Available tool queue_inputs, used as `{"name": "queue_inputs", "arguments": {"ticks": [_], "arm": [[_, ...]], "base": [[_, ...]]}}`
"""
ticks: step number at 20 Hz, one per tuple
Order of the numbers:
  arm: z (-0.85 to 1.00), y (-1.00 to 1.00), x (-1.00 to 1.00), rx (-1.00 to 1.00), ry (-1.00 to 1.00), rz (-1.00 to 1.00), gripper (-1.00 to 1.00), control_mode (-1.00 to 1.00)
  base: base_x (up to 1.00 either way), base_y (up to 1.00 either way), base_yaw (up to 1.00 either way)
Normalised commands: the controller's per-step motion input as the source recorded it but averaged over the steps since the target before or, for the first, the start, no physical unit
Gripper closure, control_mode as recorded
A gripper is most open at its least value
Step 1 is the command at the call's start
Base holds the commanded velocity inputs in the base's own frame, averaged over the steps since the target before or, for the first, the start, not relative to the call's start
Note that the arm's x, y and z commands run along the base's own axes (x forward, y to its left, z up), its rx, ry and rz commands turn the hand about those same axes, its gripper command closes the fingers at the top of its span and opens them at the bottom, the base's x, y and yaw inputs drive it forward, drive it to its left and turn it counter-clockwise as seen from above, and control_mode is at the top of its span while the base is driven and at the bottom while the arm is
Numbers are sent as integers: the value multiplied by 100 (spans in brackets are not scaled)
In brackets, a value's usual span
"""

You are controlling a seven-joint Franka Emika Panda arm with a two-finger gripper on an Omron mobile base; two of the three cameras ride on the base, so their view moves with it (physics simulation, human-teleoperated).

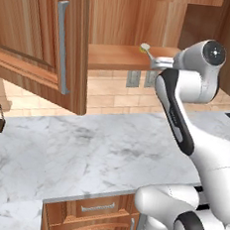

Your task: Pick up the dish brush and dish brush from the sink, and place them back in the cabinet, and close the cabinet doors.

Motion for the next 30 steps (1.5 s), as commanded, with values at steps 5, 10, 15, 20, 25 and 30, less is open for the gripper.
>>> {"name": "queue_inputs", "arguments": {"ticks": [5,10,15,20,25,30], "arm": [[8,0,-60,2,9,0,-100,-100],[11,1,-57,2,9,0,-100,-100],[12,2,-53,0,8,-1,-100,-100],[6,3,-51,0,6,0,-100,-100],[0,3,-55,0,4,0,-100,-100],[0,10,-52,0,6,0,-100,-100]], "base": [[0,0,0],[0,0,0],[0,0,0],[0,0,0],[0,0,0],[0,0,0]]}}
